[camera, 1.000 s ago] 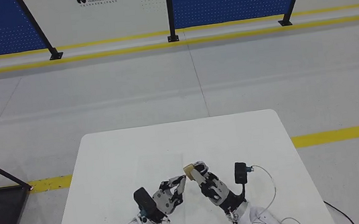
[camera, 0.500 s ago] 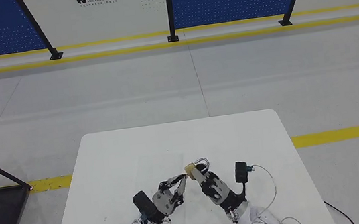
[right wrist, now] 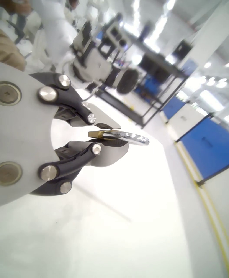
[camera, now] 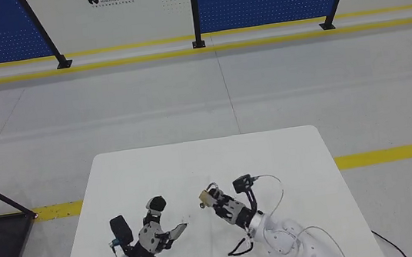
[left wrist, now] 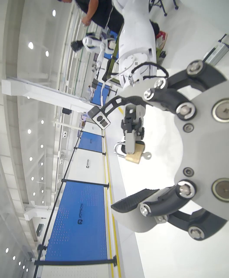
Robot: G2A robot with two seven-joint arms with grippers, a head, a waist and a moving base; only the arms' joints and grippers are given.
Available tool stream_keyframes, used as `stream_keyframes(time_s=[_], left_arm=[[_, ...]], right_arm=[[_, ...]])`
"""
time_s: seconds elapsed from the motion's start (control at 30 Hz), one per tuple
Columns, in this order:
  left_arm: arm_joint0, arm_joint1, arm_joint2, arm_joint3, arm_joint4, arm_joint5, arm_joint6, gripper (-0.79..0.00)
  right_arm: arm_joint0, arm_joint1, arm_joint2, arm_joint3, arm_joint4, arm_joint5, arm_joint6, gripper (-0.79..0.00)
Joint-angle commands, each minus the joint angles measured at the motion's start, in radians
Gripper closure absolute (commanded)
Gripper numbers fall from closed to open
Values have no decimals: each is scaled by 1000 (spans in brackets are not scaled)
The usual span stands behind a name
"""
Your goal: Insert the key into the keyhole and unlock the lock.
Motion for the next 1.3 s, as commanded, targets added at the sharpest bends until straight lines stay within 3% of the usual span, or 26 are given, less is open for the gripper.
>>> stream_keyframes(time_s=[0.0,0.13,0.3,0.33,0.4,0.43,0.47,0.7,1.03,1.17,1.27], left_arm=[[65,11,-77,-49,-10,23,-31,-785],[155,22,-162,-129,-20,81,-68,-785],[186,22,-185,-161,-20,114,-93,-785],[185,21,-185,-160,-21,115,-97,-785],[179,20,-184,-157,-15,127,-107,-785],[176,19,-181,-156,-15,128,-110,-785],[173,19,-178,-154,-16,129,-113,-785],[154,14,-165,-146,-12,131,-127,-785],[154,10,-169,-150,-8,140,-127,-785],[154,8,-169,-147,-19,144,-133,-785],[152,7,-167,-145,-30,141,-140,-785]], right_arm=[[36,-11,-46,33,-17,51,67,0],[97,-33,-119,82,-55,129,135,0],[141,-55,-175,121,-82,207,181,-12],[147,-58,-182,126,-89,219,185,-234],[155,-62,-197,132,-108,234,199,-369],[157,-63,-200,132,-116,244,204,-526],[158,-63,-204,130,-130,257,208,-785],[136,-53,-222,54,-272,321,241,-785],[23,-6,-149,-190,-468,427,297,-785],[-63,27,-71,-324,-520,402,285,-785],[-141,49,-13,-426,-546,361,209,-785]])
